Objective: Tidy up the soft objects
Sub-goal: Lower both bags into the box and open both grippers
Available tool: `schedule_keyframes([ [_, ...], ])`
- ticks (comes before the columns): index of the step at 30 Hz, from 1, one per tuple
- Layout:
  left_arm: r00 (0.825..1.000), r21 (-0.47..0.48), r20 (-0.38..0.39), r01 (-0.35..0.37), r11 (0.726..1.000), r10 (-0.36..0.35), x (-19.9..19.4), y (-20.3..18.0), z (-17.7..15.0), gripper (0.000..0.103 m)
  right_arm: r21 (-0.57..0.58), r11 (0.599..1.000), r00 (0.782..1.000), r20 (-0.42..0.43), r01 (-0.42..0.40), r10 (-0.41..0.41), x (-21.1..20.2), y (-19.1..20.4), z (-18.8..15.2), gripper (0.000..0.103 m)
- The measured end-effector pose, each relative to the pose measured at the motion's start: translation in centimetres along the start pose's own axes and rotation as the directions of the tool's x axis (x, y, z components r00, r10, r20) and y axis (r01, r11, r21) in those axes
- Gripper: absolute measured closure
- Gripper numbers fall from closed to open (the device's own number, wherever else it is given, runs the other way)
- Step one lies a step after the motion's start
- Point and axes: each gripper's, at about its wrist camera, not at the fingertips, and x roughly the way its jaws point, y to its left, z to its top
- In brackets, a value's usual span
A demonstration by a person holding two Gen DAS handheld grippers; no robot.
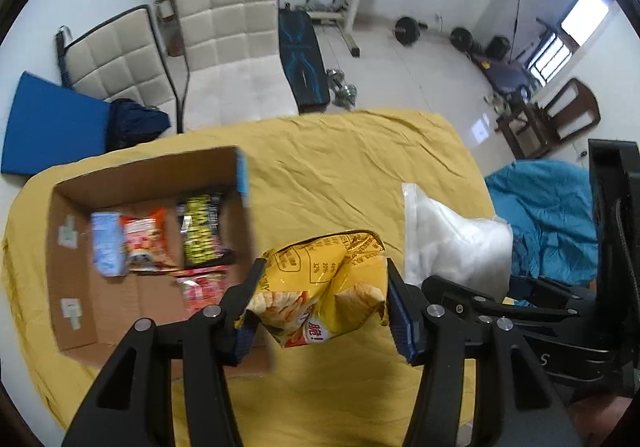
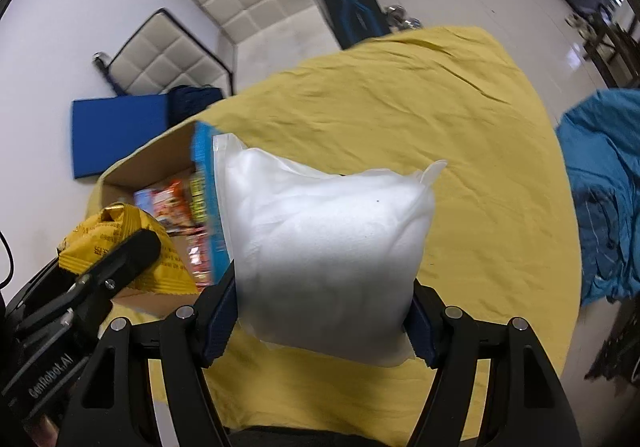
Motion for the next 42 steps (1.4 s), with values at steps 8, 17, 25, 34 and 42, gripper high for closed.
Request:
schedule_keyframes([
  [8,0.997,-0.072,0.041,-0.065,0.995,0.068,-4.9,8.9,-1.8,0.051,-0.099,0.993,0.998,-0.010,-0.070,0.069,0.6,10.8,-1.6,0.030],
  [17,0.985,-0.195,0.019,-0.167,0.966,0.174,-5.2,19.0,-4.4,0.051,-0.202,0.975,0.994,-0.073,-0.092,0.079,5.7,21.1,-2.9,0.030],
  [25,0.980,-0.236,-0.025,-0.196,0.952,0.196,-3.4,24.0,-5.5,0.051,-0.237,0.968,0.991,-0.120,-0.080,0.052,10.6,25.4,-3.5,0.030],
  [34,0.980,-0.272,-0.140,-0.172,0.947,0.138,2.5,28.5,-6.2,0.051,-0.249,0.967,0.981,-0.195,-0.044,-0.006,18.6,26.6,-3.9,0.029],
  [42,0.960,-0.299,-0.273,-0.143,0.944,0.059,7.9,30.7,-7.4,0.051,-0.241,0.970,0.969,-0.245,-0.040,-0.021,23.5,26.7,-4.0,0.029],
])
